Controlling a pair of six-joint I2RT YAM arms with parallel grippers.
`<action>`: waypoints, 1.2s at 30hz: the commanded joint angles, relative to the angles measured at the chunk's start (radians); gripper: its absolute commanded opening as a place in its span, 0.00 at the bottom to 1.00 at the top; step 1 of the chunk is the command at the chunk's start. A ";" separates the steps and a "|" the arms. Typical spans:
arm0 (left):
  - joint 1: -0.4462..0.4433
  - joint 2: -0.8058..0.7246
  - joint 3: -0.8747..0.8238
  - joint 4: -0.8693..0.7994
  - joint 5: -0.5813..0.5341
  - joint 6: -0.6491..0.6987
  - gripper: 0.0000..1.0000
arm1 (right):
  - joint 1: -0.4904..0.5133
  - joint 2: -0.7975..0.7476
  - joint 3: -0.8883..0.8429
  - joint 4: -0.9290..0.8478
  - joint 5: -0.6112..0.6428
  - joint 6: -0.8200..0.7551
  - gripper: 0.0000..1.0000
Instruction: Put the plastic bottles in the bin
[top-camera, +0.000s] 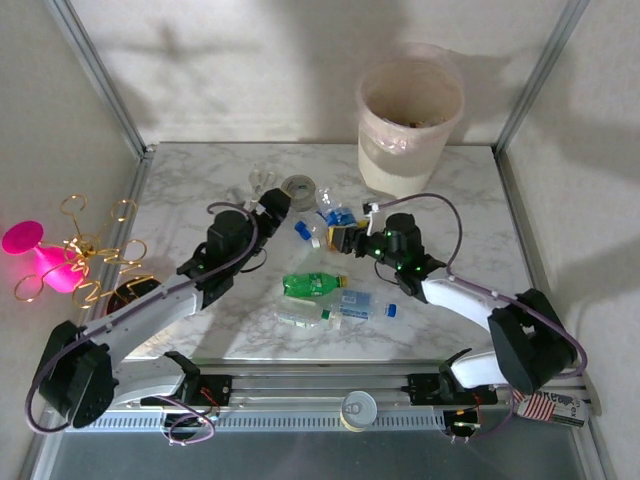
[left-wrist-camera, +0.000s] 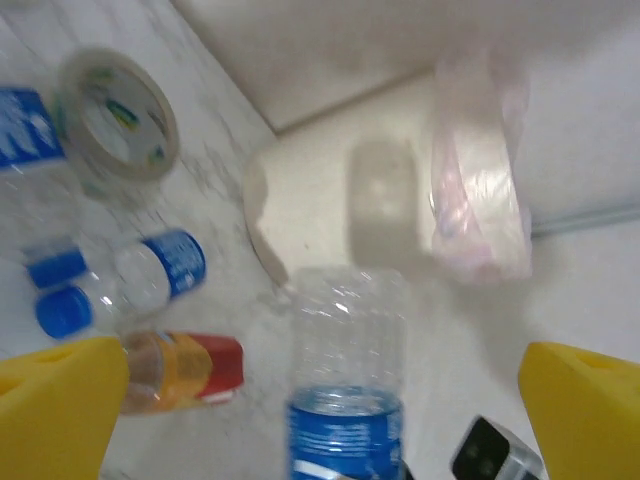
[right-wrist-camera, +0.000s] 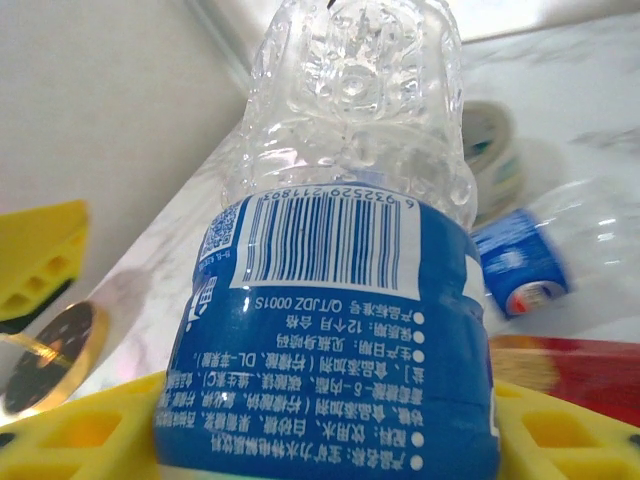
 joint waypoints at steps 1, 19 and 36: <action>0.053 -0.068 -0.087 0.007 -0.030 0.005 1.00 | -0.058 -0.077 0.065 -0.091 0.054 -0.065 0.53; 0.096 -0.167 -0.344 0.152 0.092 -0.154 1.00 | -0.374 0.128 0.654 -0.205 0.041 -0.166 0.53; 0.093 -0.197 -0.337 0.080 0.118 -0.125 1.00 | -0.415 0.575 1.219 -0.500 0.089 -0.122 0.73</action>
